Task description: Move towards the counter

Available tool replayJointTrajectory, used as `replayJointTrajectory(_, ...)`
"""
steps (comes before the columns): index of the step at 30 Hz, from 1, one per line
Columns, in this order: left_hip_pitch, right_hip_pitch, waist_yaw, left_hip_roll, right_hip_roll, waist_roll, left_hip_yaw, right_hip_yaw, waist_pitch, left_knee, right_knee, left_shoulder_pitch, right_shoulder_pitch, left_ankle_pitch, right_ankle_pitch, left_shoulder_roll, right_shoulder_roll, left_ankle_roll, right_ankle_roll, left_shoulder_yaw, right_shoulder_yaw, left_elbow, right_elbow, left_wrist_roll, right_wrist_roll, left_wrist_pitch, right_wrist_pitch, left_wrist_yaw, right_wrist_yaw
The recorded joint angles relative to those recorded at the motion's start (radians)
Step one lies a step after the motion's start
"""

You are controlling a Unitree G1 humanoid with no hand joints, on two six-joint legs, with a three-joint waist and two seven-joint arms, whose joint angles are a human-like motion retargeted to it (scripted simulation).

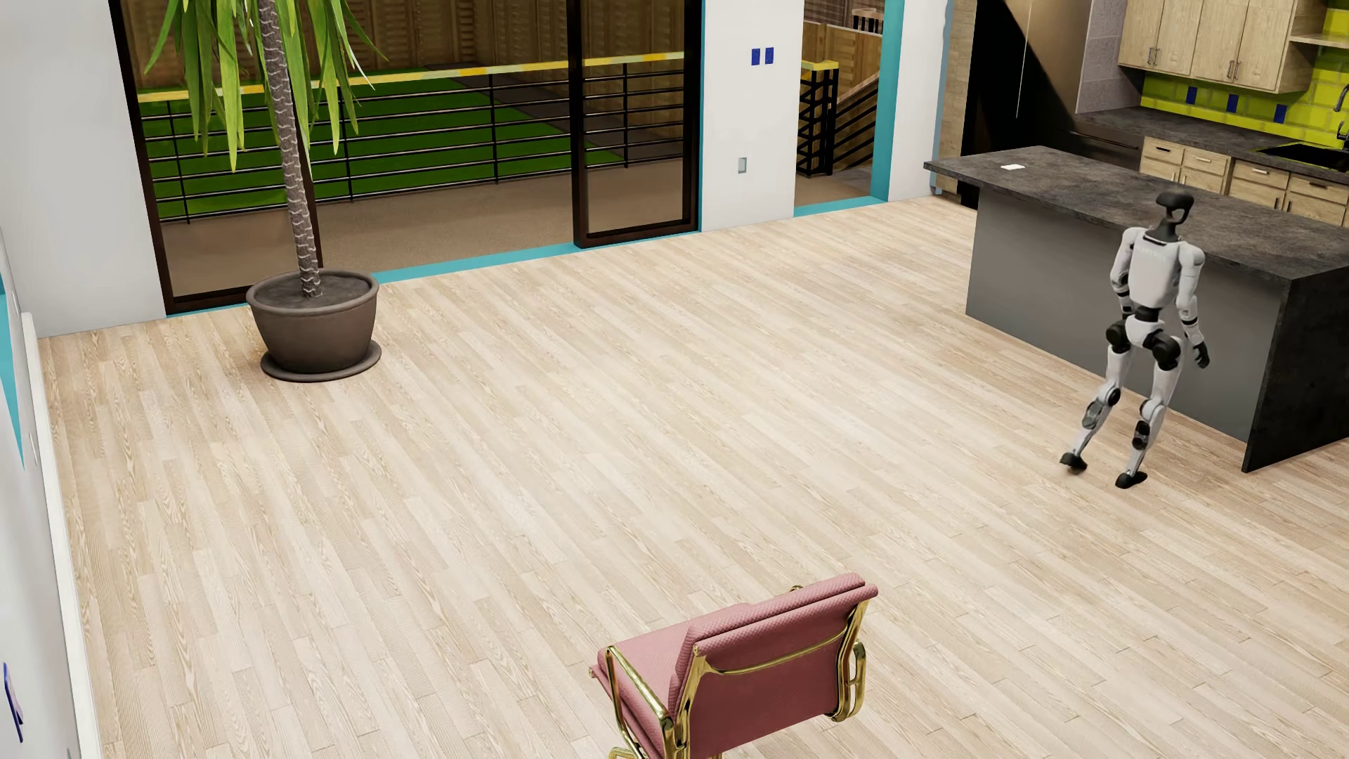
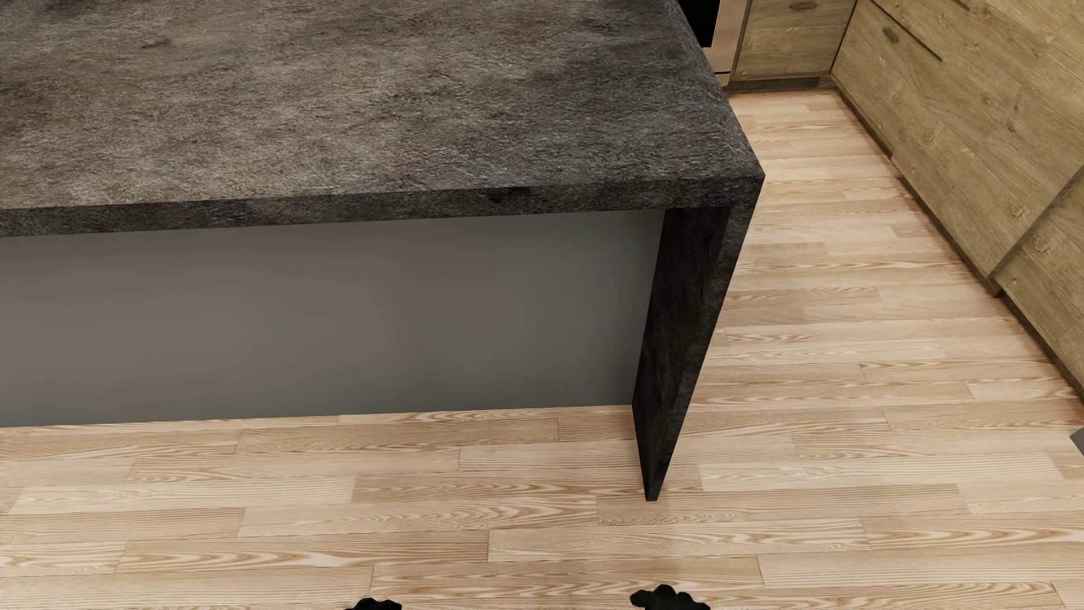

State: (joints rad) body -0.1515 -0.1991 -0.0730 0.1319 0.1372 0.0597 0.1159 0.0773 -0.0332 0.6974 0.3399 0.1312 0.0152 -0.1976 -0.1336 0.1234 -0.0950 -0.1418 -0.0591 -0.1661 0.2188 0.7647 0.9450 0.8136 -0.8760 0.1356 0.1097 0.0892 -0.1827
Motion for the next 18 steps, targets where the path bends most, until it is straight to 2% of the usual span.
replayJointTrajectory(2, 0.0, 0.003, 0.006, 0.007, -0.003, 0.0, 0.021, 0.01, 0.0, -0.117, -0.014, -0.001, -0.017, -0.04, 0.008, -0.003, 0.001, 0.042, 0.004, 0.003, 0.004, 0.001, -0.006, 0.001, 0.0, 0.004, -0.004, 0.001, 0.0)
replayJointTrajectory(4, -0.026, 0.0, 0.011, -0.009, -0.005, -0.002, -0.021, 0.018, 0.004, -0.177, -0.019, -0.006, -0.03, -0.064, 0.011, -0.002, 0.004, 0.036, 0.01, 0.007, 0.007, 0.004, -0.011, 0.003, 0.003, 0.006, -0.006, 0.004, 0.0)
replayJointTrajectory(8, -0.083, -0.005, 0.018, -0.071, -0.007, -0.005, -0.183, 0.035, 0.015, -0.188, -0.02, -0.003, -0.041, -0.038, 0.017, 0.004, 0.012, 0.008, 0.025, 0.016, 0.021, -0.011, -0.014, 0.007, 0.006, 0.007, -0.009, 0.006, 0.0)
replayJointTrajectory(13, 0.008, 0.013, 0.015, -0.099, -0.042, -0.017, -0.126, 0.06, 0.01, -0.356, -0.042, -0.013, -0.006, -0.01, 0.029, -0.009, 0.01, 0.095, 0.051, 0.007, 0.009, 0.019, -0.005, 0.013, 0.023, 0.01, 0.006, -0.001, -0.02)
replayJointTrajectory(15, 0.028, 0.016, 0.015, -0.125, -0.068, -0.028, -0.137, 0.052, 0.009, -0.396, -0.041, -0.029, 0.029, 0.006, 0.027, -0.01, 0.012, 0.103, 0.064, 0.001, -0.001, 0.037, -0.006, 0.02, 0.018, 0.006, 0.034, -0.006, -0.073)
replayJointTrajectory(18, 0.043, 0.014, 0.022, -0.156, -0.1, -0.043, -0.142, 0.051, 0.006, -0.429, -0.04, -0.042, 0.047, 0.018, 0.027, -0.022, 0.033, 0.12, 0.085, 0.019, 0.023, 0.04, 0.012, 0.015, -0.004, -0.007, 0.12, 0.017, -0.161)
